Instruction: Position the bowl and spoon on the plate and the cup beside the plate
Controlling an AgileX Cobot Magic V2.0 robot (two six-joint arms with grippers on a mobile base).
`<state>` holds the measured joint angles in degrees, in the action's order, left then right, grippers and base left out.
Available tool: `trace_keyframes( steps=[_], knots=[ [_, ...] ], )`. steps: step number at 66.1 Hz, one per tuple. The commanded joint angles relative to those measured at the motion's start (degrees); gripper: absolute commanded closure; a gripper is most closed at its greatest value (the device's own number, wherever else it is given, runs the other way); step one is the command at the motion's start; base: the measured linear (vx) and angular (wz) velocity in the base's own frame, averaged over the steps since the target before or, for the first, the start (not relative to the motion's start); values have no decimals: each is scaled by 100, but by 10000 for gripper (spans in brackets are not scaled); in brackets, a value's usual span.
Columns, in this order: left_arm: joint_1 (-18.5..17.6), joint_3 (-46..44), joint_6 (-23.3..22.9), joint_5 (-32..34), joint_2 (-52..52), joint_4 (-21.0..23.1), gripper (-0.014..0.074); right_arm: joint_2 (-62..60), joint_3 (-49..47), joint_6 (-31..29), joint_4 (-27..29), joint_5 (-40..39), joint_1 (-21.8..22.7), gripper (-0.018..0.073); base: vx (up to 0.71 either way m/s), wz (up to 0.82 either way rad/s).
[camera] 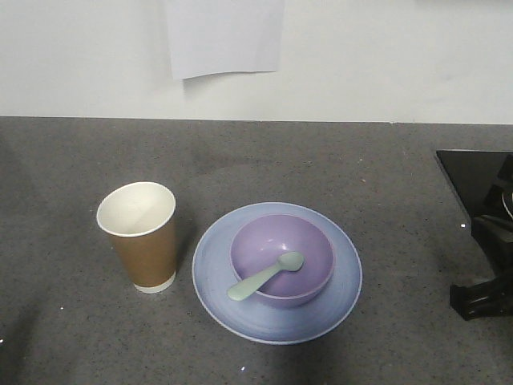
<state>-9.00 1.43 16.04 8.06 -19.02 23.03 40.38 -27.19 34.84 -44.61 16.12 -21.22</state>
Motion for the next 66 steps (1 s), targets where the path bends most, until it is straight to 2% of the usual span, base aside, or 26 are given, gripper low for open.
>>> trace_keyframes(
  steps=[1,13,24,36,37,41,52,60,66],
  knots=[
    [59,174,291,326,332,-30,603,-23,-156,-7,-139,-219,34,561,0,0],
    [396,180,712,-14,1082,-23,603,-23,-156,-7,-139,-218,34,561,0,0],
    [670,180,711,-468,1672,-23,603,-23,-156,-7,-139,-218,34,561,0,0],
    [707,180,703,-708,1712,-23,603,-23,-156,-7,-139,-212,34,561,0,0],
    [707,180,428,-729,1721,-271,603,-23,-156,-7,-139,-212,34,561,0,0],
    [708,180,25,-729,1721,-661,603,-23,-156,-7,-139,-212,34,561,0,0],
    [725,180,-1416,-729,1721,-2095,603,-23,-156,-7,-139,-216,34,561,0,0],
    [725,180,-2176,-759,1727,-2715,603,-23,-156,-7,-139,-210,34,561,0,0],
    [725,180,-2329,-759,1727,-2778,603,-23,-156,-7,-139,-210,34,561,0,0]
  ],
)
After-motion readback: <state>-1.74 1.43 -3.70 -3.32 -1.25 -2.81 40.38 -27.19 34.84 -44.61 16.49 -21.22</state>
